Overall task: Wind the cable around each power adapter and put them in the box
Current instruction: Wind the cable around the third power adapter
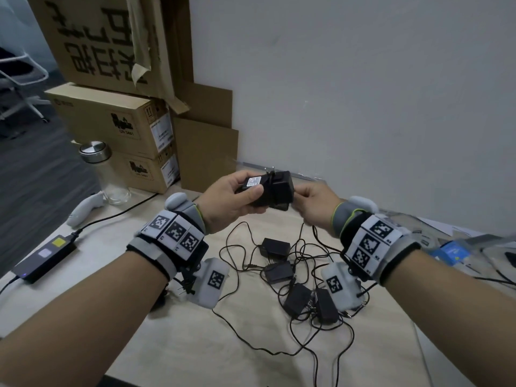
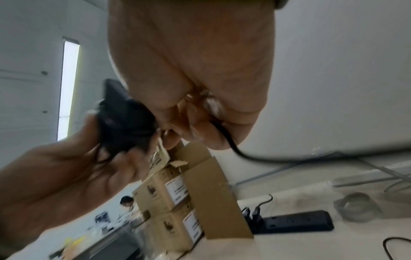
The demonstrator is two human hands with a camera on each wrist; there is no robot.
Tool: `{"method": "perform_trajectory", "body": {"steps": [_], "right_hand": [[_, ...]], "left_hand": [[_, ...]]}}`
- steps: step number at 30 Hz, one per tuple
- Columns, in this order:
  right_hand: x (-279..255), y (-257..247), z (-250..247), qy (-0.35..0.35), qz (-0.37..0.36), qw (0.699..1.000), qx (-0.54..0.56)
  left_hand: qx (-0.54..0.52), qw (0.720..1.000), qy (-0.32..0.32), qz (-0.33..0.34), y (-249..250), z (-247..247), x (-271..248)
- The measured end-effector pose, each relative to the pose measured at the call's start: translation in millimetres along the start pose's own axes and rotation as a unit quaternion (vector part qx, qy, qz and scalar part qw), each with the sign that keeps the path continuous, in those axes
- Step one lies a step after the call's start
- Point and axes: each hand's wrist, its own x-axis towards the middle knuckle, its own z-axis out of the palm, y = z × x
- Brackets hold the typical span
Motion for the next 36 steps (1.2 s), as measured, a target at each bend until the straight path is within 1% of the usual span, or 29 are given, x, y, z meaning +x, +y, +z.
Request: {"method": "perform_trajectory", "body": {"steps": [3, 5, 7, 9, 11, 13, 15, 16, 17, 18, 21, 23, 25, 27, 28, 32, 36], "right_hand": [[-6.7, -1.4, 11.6, -0.025, 0.026, 0.999, -0.024], [-10.3, -1.9, 15.1, -0.049, 0.027, 0.995, -0.080], [-14.0, -5.2, 15.6, -0.076, 0.009, 0.984, -0.158], [-16.7, -13.3, 14.0, -0.090, -0.018, 0.966, -0.240], [-16.8, -23.5, 8.8, -0.088, -0.042, 0.953, -0.288], [-13.2, -33.0, 1.3, -0.075, -0.065, 0.946, -0.310], [-7.8, -40.8, -6.9, -0.062, -0.088, 0.946, -0.307], [-4.4, -42.8, -11.7, -0.052, -0.097, 0.948, -0.297], [-1.4, -44.2, -17.0, -0.039, -0.102, 0.953, -0.284], [2.0, -43.8, -21.9, -0.028, -0.103, 0.959, -0.264], [7.5, -38.0, -29.3, -0.020, -0.102, 0.977, -0.186], [6.9, -33.8, -28.1, -0.015, -0.111, 0.983, -0.142], [5.2, -30.1, -25.9, -0.003, -0.124, 0.988, -0.091], [3.7, -27.2, -24.5, 0.007, -0.138, 0.989, -0.051], [3.5, -26.2, -24.3, 0.011, -0.143, 0.989, -0.042], [4.6, -26.0, -24.4, 0.013, -0.154, 0.987, -0.039], [4.8, -23.5, -29.1, 0.020, -0.154, 0.987, -0.035]], "left_hand": [[-0.033, 0.998, 0.051, 0.004, -4.4, 2.6, 1.4], [-0.009, 0.995, 0.100, 0.017, -6.9, 3.4, 2.9], [0.071, 0.985, 0.154, 0.036, -6.0, 4.3, 4.7], [0.197, 0.962, 0.177, 0.064, -5.6, 1.7, 5.8], [0.329, 0.927, 0.160, 0.079, -6.1, -3.7, 6.7], [0.419, 0.895, 0.128, 0.077, -5.7, -8.3, 7.5], [0.465, 0.879, 0.089, 0.064, -3.0, -10.0, 7.3], [0.474, 0.876, 0.066, 0.054, -1.2, -10.4, 6.3], [0.472, 0.879, 0.041, 0.045, 0.7, -10.8, 5.0], [0.457, 0.888, 0.017, 0.037, 2.6, -11.3, 3.4], [0.358, 0.933, -0.035, 0.014, 6.5, -12.5, -1.0], [0.281, 0.958, -0.055, -0.002, 6.5, -12.0, -3.1], [0.219, 0.974, -0.062, -0.017, 4.8, -10.9, -4.6], [0.188, 0.980, -0.060, -0.036, 3.9, -10.0, -5.7], [0.190, 0.979, -0.058, -0.047, 3.9, -9.3, -5.8], [0.235, 0.967, -0.054, -0.081, 5.5, -8.0, -5.4], [0.214, 0.971, -0.051, -0.088, 7.8, -12.8, -7.3]]}}
